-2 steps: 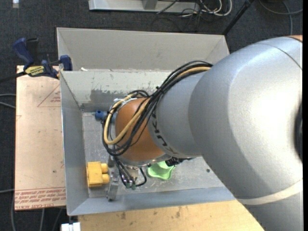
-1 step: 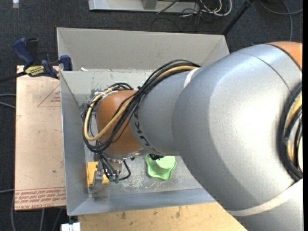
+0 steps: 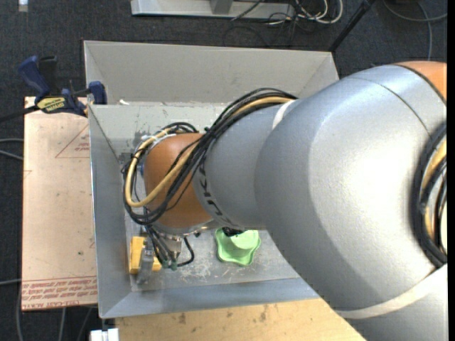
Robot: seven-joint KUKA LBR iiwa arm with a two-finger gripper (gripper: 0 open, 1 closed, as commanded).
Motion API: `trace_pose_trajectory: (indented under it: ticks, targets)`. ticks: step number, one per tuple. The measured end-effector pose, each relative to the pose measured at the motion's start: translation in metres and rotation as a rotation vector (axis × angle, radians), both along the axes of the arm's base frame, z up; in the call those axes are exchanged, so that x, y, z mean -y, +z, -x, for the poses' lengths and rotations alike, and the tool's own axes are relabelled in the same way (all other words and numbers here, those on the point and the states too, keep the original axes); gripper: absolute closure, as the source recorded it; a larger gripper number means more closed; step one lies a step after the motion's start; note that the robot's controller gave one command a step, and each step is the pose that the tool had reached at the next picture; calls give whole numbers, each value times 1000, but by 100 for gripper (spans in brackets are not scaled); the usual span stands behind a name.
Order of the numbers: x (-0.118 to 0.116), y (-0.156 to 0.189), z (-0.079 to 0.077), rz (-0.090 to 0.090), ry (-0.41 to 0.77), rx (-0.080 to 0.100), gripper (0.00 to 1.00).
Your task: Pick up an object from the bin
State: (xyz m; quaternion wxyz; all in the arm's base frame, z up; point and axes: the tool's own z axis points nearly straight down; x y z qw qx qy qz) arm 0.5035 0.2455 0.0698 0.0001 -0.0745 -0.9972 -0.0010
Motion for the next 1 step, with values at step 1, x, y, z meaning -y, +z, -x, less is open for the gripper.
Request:
trace_pose_trajectory:
  ticks: [1]
  targets:
    - [-3, 160, 3, -4, -15, 9, 100]
